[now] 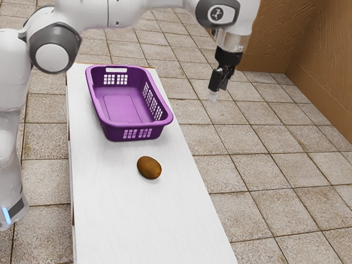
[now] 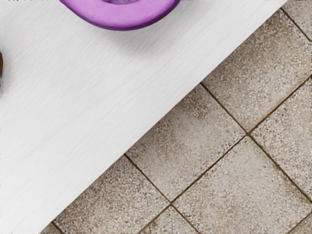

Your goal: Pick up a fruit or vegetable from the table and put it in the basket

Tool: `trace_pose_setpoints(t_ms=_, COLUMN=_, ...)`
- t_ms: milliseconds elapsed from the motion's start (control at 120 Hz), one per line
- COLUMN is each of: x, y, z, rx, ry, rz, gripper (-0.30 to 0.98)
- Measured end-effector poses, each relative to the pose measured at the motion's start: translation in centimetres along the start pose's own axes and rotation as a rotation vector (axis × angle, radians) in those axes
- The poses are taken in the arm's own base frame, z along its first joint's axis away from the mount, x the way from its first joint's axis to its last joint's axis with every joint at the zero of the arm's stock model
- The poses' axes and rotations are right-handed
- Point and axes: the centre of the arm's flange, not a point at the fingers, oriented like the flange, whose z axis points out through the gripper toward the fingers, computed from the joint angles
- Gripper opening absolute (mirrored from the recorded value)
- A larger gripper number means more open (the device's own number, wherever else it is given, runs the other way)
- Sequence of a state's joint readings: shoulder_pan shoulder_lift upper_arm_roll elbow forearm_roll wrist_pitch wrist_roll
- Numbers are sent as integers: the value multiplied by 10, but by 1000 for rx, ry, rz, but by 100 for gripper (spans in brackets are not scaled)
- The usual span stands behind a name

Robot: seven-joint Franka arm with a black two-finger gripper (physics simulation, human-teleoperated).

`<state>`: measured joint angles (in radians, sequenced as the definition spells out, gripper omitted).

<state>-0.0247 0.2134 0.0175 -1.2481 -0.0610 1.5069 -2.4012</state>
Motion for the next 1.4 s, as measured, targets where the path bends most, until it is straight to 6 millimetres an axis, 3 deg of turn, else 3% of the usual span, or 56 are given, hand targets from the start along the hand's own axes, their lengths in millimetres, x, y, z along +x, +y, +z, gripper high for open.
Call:
trace_pose_setpoints(t_ms=92, x=6, y=-5, z=-14, rx=-7, ry=-11, rz=-11, gripper=69)
trace_pose_setpoints(t_ms=225, x=6, y=-11, z=-17, rx=2, ry=-11, rz=-15, gripper=69)
trace_pose_setpoints(t_ms=317, x=-7, y=-28, z=-18, rx=8, ry=-14, rz=15, gripper=69)
trace_pose_setpoints(t_ms=367, x=-10, y=-44, z=-30, rx=-1, ry=-27, rz=35, gripper=69)
trace_pose_setpoints(t_ms=450, x=0, y=-61, z=-54, rx=-22, ry=-46, rz=43, gripper=69)
trace_pose_setpoints(t_ms=533, x=23, y=-70, z=-58, rx=-4, ry=-28, rz=71, gripper=69)
trace_pose_setpoints(t_ms=675, x=37, y=-50, z=-5, rx=116, ry=35, rz=152, gripper=69)
trace_pose_setpoints(t_ms=775, x=66, y=-45, z=52, rx=190, ry=69, rz=185, gripper=69)
trace_pose_setpoints(t_ms=842, x=89, y=-48, z=79, rx=206, ry=60, rz=207, gripper=69)
trace_pose_setpoints(t_ms=967, x=90, y=-72, z=97, rx=184, ry=14, rz=321, gripper=69)
trace_pose_setpoints(t_ms=1242, x=67, y=-52, z=150, rx=181, ry=-18, rz=412, gripper=69)
trace_pose_setpoints(t_ms=1400, x=57, y=-49, z=159, rx=165, ry=-36, rz=461, gripper=69)
